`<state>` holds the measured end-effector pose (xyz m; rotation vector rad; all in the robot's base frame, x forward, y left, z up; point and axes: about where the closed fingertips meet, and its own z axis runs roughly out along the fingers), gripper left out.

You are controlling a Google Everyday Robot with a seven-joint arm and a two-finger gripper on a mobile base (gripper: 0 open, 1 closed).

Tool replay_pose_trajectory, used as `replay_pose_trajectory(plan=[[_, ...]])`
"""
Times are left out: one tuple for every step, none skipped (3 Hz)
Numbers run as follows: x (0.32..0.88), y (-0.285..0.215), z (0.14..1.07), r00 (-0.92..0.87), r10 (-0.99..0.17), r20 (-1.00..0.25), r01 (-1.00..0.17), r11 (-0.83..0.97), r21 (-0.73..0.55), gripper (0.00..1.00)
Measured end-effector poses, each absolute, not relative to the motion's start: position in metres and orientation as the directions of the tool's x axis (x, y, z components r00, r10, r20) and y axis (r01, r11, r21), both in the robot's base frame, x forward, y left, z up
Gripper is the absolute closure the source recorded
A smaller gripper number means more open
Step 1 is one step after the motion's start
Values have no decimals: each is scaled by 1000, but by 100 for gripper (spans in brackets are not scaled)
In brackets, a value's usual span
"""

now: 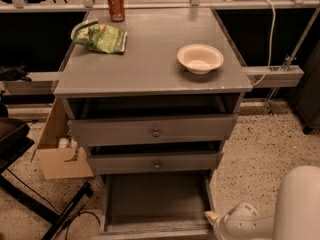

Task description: Open bottom drawer

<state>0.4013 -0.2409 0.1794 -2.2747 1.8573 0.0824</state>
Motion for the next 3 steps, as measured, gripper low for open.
replay_pose_trajectory(plan=[[384, -256, 209, 175, -961, -215, -975, -138, -175, 0], [359, -273, 276, 208, -952, -225, -950, -143, -276, 0], [321, -291, 358, 209, -962, -175, -937, -145, -318, 0]])
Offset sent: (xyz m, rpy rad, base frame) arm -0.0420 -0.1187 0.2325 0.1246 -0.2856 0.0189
